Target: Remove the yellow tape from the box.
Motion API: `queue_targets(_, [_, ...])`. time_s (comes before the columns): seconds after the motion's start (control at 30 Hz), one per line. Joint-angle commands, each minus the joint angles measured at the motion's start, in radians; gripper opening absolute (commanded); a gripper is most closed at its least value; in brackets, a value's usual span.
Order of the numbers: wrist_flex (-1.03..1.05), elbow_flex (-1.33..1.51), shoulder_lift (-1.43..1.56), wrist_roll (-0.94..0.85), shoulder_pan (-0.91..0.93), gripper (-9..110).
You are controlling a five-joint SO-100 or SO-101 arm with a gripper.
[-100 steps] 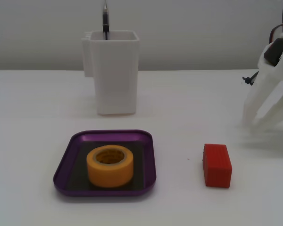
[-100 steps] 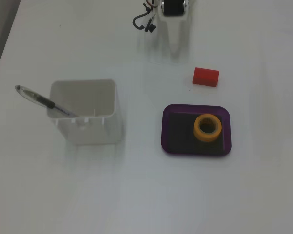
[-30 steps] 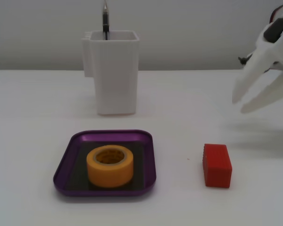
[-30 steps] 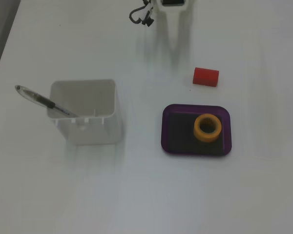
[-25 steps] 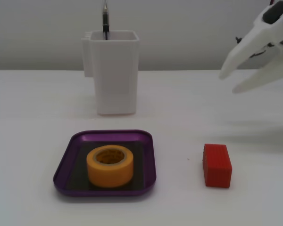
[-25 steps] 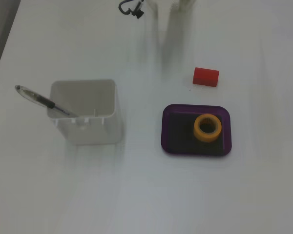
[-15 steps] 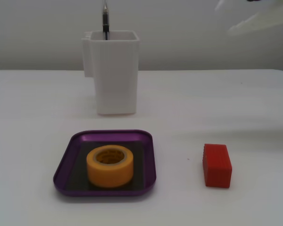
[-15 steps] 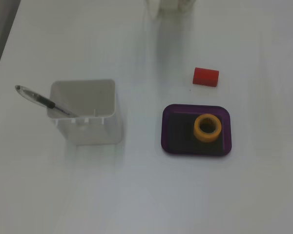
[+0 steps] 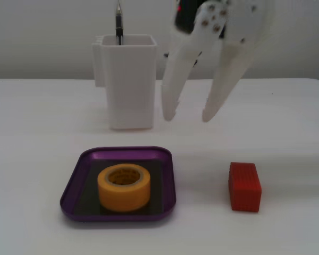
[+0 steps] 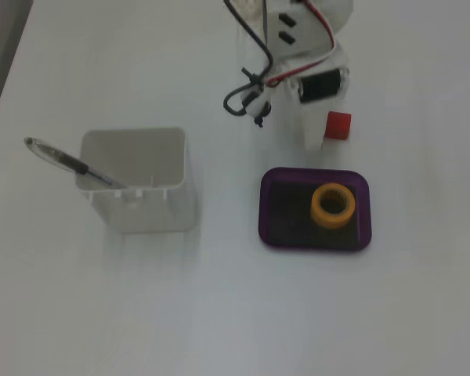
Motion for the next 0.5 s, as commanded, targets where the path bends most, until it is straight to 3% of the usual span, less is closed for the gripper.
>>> queue_targets(0.0, [-0.002,-0.176,-0.118,0.012,-0.009,15])
queue_targets(0.47, [0.002,-0.445,-0.419,0.012,-0.009,15])
